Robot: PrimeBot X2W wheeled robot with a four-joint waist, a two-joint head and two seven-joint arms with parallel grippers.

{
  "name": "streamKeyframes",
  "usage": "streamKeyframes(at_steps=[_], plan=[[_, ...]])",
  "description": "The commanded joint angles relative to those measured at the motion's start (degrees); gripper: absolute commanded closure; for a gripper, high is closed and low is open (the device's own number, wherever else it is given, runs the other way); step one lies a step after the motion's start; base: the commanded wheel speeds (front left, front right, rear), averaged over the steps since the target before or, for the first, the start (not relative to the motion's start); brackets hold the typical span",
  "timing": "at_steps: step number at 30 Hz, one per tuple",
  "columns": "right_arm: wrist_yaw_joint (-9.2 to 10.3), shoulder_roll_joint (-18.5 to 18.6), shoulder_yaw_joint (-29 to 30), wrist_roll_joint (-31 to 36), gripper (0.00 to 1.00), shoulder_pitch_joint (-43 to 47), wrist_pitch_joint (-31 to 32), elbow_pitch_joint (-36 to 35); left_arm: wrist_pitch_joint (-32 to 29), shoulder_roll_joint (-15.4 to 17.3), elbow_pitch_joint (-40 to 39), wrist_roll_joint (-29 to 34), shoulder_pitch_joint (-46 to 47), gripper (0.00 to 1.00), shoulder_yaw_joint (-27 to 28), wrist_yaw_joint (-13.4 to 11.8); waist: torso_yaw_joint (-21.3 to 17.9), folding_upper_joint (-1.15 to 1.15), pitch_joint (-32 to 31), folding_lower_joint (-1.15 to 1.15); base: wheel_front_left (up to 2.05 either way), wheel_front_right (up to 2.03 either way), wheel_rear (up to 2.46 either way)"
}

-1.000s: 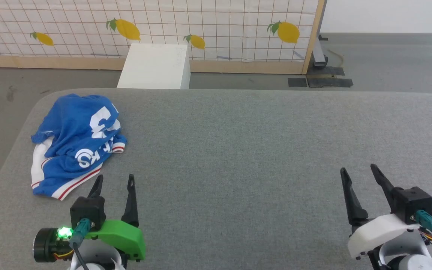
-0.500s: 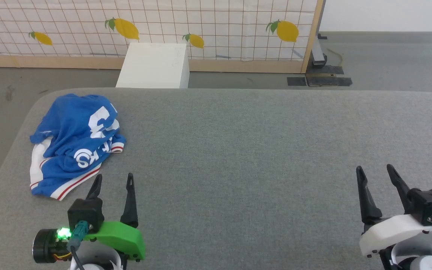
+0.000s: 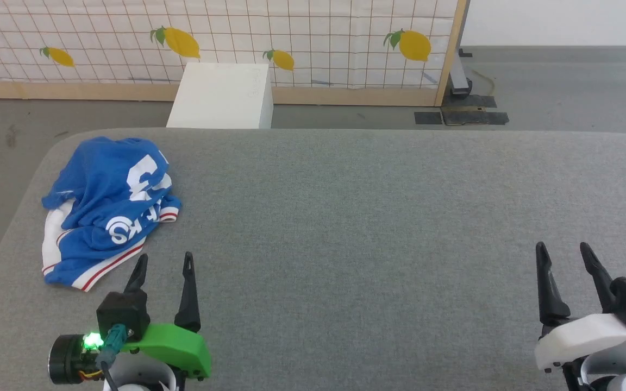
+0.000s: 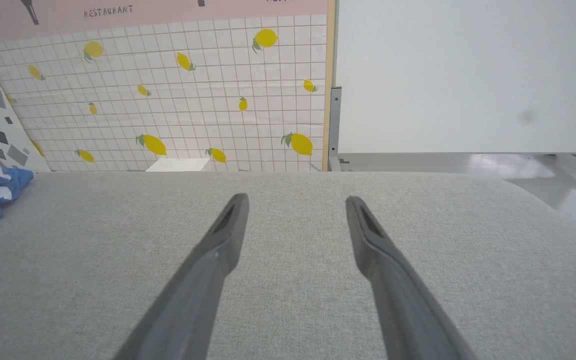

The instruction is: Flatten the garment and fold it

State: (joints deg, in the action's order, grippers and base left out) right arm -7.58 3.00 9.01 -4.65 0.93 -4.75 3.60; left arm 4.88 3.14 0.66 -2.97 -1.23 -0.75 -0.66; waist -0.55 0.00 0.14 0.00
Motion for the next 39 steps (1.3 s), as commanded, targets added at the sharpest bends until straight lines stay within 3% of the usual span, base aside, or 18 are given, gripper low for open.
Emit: streamKeyframes(at_steps=[1,23,39], plan=[[0.03,-0.05,0.60,-0.72,0.00,-1.05,-0.67,0.42,0.59,-0.09,0.20,-0.61,-0.72,0.00,-0.14,-0.42,0.03,0.00,-0.01,0.00,0.00,0.00,0.00],[0.05,-0.07,3.94,-1.64,0.00,-0.88,-3.26,2.12,3.17,-0.14,1.15,-2.63,-0.78,0.00,-0.16,-0.45,1.61,0.00,-0.12,0.00,0.00,0.00,0.00],[0.06,-0.08,3.79,-2.18,0.00,-0.76,-5.15,3.58,5.05,-0.17,1.62,-5.07,-1.53,0.00,-0.49,-1.68,8.12,0.00,-0.29,0.00,0.00,0.00,0.00]])
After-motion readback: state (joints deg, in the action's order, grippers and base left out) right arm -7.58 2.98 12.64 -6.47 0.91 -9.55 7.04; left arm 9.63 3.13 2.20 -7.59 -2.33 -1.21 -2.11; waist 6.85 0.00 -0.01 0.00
